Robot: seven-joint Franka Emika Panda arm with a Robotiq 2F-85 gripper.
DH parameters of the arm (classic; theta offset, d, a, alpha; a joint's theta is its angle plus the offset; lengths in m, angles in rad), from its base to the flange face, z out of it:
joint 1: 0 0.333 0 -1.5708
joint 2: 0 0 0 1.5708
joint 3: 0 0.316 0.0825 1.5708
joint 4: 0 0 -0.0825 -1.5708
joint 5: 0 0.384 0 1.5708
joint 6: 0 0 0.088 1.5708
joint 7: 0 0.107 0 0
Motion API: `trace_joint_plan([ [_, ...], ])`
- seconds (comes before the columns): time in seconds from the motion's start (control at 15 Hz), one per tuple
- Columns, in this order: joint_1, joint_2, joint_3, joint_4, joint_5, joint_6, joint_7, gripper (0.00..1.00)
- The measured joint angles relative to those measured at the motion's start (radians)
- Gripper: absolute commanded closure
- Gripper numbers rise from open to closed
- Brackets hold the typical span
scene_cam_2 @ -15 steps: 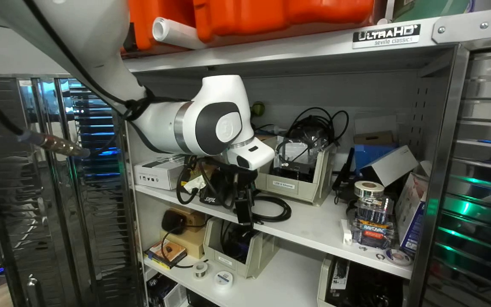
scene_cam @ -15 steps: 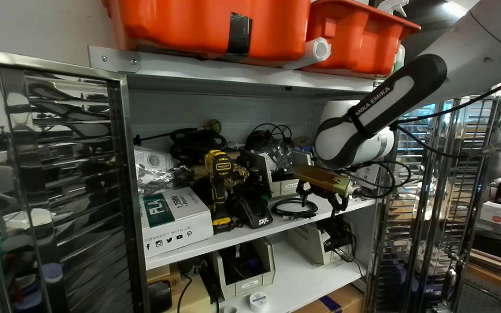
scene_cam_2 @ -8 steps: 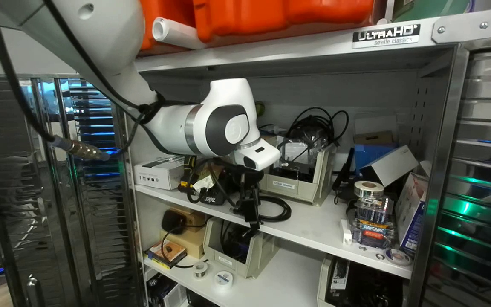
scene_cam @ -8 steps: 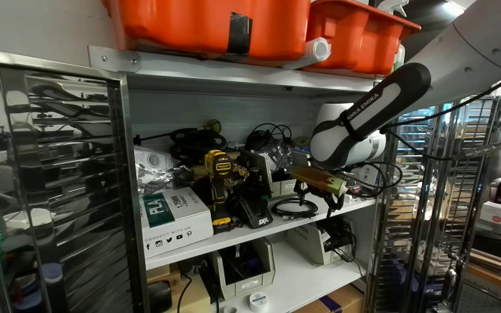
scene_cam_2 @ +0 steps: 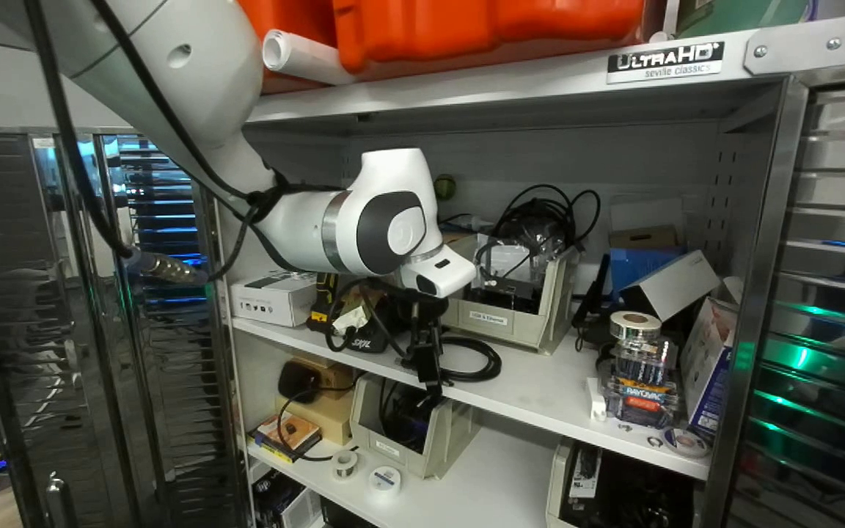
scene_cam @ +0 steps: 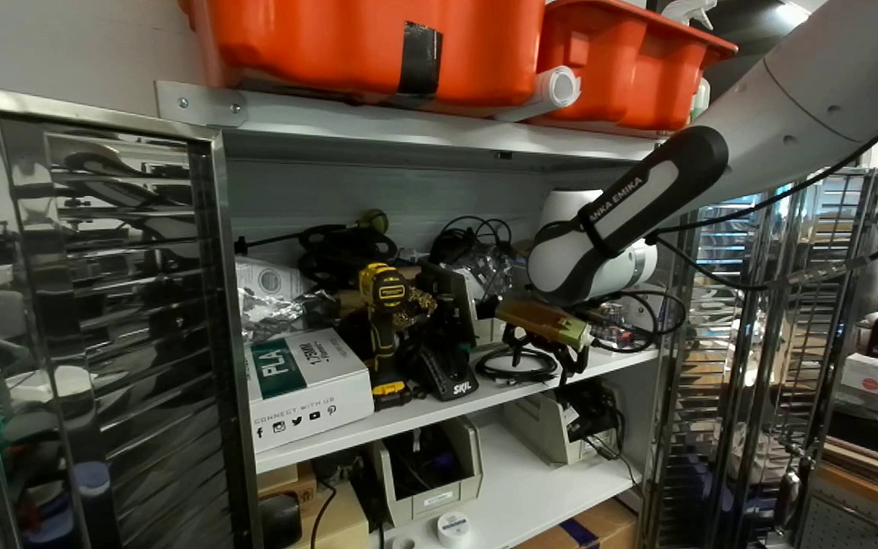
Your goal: Put the black cable inside the tool box on the first shelf
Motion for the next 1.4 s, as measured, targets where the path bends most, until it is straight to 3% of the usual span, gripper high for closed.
trace_joint_plan([
  [0.47,0.011,-0.001,0.0,0.002,0.001,-0.031,-0.002,0.8],
  [0.53,0.014,-0.002,0.0,0.002,0.001,-0.031,-0.002,0.83],
  [1.0,0.02,-0.027,-0.003,-0.017,-0.02,-0.042,-0.011,0.82],
  [1.4,0.042,-0.178,-0.029,-0.172,-0.185,-0.037,0.008,0.86],
])
